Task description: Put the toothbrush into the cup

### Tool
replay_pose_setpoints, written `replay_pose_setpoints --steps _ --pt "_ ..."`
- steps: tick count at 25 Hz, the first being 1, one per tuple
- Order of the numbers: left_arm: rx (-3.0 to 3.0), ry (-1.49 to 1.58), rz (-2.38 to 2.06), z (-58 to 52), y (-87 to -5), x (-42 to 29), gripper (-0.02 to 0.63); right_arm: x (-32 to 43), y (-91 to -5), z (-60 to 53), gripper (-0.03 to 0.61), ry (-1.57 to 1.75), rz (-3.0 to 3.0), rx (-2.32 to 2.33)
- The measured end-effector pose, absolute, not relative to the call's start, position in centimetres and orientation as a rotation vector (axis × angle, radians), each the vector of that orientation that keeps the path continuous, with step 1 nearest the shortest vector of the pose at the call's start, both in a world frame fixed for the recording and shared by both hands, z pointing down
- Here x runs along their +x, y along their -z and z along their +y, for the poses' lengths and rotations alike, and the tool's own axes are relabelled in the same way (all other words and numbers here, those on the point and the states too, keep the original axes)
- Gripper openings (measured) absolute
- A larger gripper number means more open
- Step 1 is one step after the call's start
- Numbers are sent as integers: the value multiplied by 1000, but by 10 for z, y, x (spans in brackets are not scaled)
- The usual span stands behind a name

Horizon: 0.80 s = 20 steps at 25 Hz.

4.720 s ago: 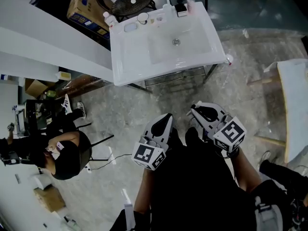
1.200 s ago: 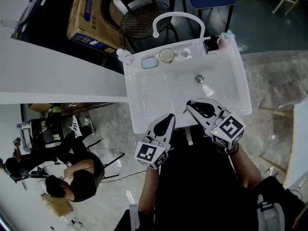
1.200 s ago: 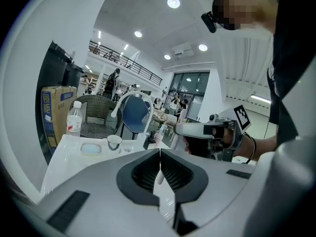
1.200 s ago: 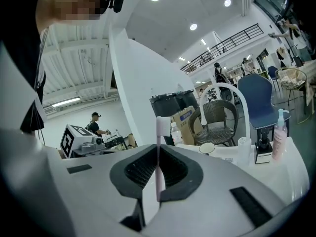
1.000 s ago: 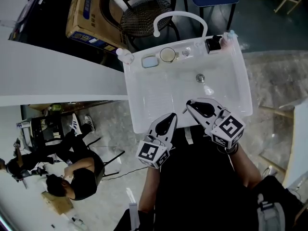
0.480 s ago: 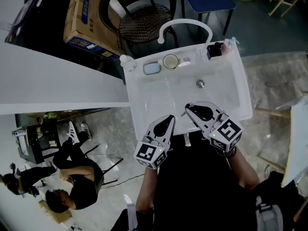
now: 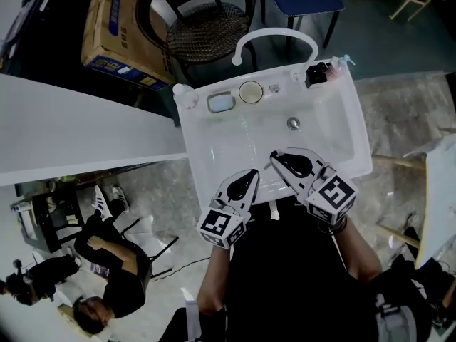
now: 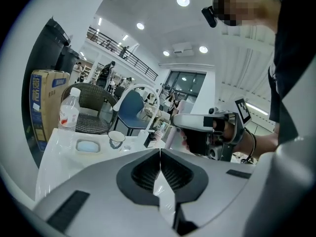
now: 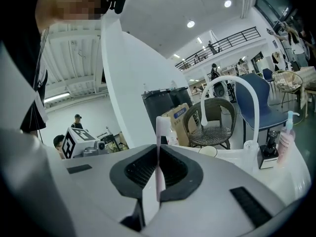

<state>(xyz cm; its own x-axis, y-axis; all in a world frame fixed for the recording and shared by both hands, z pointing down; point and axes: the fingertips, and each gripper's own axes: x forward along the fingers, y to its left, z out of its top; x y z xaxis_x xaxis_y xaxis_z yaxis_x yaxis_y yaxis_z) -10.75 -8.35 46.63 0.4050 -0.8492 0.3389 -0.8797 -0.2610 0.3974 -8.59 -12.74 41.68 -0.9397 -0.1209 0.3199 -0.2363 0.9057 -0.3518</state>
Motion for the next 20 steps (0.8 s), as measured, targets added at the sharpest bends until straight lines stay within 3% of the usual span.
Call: replay_pose_setpoints --steps 20 --pt "2158 -98 -1389 -161 -499 -133 12 -134 -433 -221 26 -495 -2798 308"
